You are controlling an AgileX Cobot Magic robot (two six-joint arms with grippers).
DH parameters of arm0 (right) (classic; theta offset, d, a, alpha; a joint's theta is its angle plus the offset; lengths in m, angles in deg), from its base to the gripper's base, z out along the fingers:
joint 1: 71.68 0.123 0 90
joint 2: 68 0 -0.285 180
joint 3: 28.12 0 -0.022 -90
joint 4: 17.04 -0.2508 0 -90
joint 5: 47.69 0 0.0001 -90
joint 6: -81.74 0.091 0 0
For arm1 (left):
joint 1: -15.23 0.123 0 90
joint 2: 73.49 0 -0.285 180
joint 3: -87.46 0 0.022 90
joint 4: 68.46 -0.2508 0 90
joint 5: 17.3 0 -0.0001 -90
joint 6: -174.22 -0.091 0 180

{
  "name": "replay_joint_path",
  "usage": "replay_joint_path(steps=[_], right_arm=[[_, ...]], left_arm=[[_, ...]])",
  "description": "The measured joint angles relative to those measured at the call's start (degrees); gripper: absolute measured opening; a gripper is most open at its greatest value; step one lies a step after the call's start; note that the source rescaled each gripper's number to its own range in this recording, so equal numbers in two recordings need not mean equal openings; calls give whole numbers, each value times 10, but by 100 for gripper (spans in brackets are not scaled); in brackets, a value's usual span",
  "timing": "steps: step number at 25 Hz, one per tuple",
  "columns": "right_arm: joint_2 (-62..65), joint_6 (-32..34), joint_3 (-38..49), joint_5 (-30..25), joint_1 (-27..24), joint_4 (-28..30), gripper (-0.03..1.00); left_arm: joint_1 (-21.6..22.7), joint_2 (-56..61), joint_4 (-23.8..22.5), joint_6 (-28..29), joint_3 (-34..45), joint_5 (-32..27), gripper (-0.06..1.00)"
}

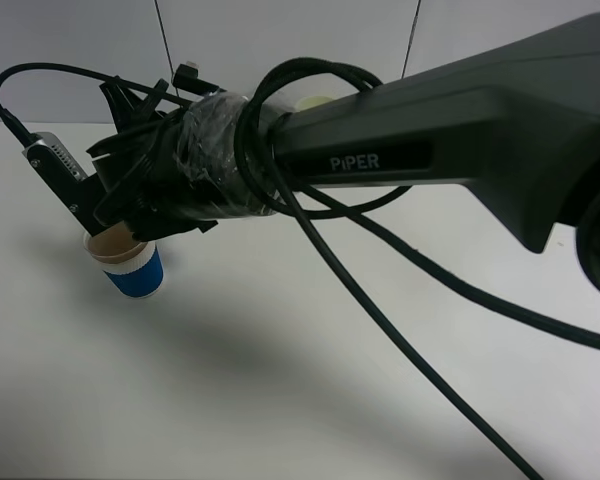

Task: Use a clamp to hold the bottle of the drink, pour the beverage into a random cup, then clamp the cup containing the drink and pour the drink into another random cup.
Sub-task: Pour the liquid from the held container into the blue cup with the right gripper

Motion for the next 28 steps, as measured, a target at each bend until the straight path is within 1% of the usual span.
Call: replay_joint_path(steps=[8,28], right_arm=[[0,0,0,-1,0,18,1],[0,-1,0,-17,0,33,1]], left_arm=[[0,0,0,0,0,0,62],[0,0,0,0,0,0,62]])
